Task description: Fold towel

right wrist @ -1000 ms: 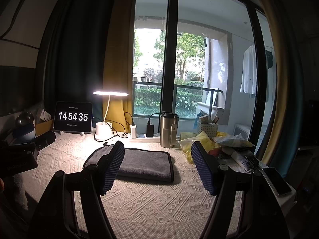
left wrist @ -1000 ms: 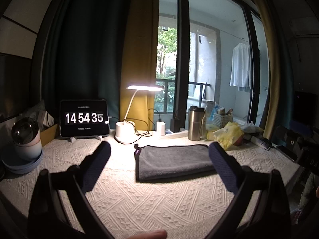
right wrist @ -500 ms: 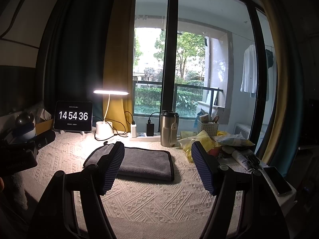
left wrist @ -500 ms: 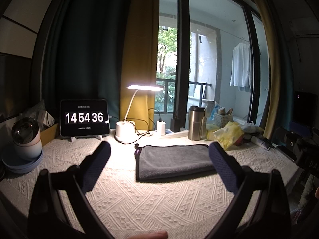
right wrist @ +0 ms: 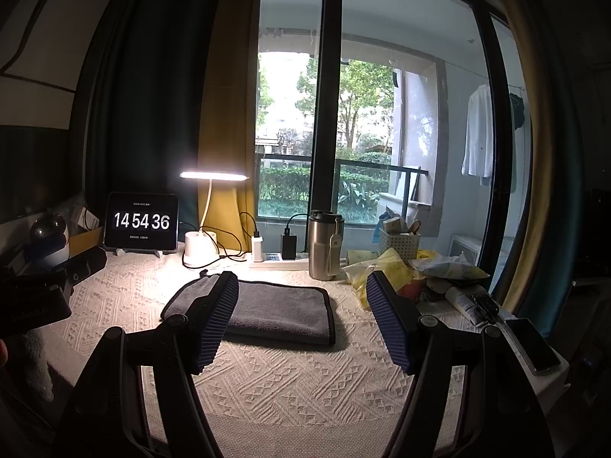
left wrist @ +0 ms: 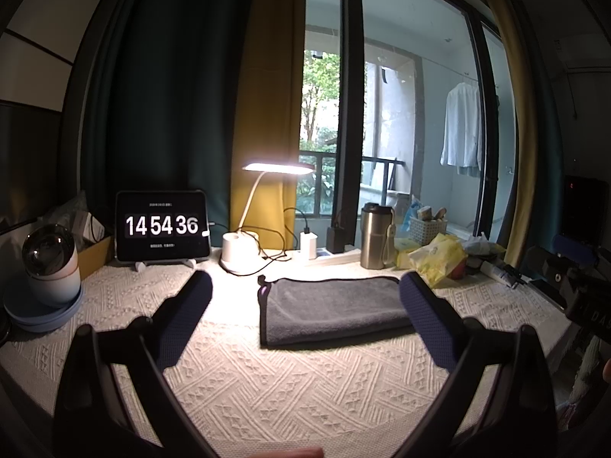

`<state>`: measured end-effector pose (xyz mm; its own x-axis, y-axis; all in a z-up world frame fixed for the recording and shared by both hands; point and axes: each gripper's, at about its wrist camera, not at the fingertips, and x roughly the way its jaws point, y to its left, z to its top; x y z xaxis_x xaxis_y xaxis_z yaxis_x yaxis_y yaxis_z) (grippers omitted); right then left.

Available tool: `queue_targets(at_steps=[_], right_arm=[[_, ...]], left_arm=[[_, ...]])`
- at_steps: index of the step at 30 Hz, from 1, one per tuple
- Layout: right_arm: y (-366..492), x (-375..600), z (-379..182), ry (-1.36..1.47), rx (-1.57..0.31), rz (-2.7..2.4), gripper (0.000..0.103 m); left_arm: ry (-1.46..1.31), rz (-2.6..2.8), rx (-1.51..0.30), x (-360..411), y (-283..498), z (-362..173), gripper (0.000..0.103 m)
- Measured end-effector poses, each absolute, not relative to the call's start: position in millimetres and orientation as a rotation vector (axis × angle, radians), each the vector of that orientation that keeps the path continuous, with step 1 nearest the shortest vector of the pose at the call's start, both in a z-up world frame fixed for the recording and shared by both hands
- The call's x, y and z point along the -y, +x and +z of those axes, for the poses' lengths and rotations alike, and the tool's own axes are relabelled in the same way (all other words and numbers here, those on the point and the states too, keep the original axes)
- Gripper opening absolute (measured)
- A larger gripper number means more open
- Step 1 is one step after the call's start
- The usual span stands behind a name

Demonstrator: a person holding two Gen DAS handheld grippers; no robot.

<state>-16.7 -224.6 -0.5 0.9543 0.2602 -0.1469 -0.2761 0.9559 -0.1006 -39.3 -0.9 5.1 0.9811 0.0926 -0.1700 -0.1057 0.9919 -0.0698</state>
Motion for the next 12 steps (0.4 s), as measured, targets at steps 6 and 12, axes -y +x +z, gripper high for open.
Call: queue_targets(at_steps=[6,12], right_arm=[[-16.2,224.3,-2.3,-0.108,-0.146,0.277,0.073],[-13.1,225.9,-5.1,-0.097,-0.162,0.285,0.073]], left_arm=[[-0.082,0.100,-0.174,-0.1,-38.9,7.2,0.099],[-0.087,0.095,-0.181,-0.9,-36.6,6.6,0.099]])
